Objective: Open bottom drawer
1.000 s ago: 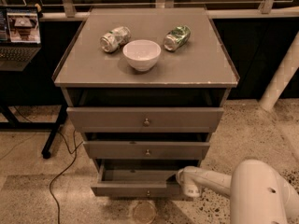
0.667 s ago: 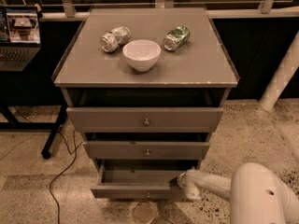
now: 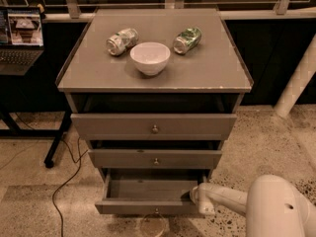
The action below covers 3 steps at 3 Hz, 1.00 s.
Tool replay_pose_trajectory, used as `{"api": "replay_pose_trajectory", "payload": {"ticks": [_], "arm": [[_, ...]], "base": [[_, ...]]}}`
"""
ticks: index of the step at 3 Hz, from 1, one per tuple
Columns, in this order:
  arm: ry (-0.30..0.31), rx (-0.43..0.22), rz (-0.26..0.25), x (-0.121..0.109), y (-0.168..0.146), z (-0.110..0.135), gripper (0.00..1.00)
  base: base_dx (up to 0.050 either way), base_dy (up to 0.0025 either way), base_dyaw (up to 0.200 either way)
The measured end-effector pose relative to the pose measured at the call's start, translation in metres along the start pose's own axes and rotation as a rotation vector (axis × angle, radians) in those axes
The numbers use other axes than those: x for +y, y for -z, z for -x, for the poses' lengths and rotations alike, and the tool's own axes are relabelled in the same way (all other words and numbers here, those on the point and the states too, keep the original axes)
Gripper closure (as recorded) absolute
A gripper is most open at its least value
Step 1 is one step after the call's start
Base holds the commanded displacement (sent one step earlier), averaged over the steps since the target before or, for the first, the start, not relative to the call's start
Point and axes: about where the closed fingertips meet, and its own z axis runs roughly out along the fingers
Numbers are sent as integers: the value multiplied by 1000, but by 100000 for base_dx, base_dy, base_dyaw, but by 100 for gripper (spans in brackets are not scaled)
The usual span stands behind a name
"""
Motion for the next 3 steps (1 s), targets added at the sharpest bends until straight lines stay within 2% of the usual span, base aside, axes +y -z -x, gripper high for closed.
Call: {"api": "replay_pose_trajectory", "payload": {"ticks": [1,2,3], "arm": [[-52,4,0,-12,8,-22,100],[-52,3,0,-8,8,-20,100],[-86,-30,31,1,34,-33,100]], "base": [[0,0,0],[0,0,0],[0,0,0]]}}
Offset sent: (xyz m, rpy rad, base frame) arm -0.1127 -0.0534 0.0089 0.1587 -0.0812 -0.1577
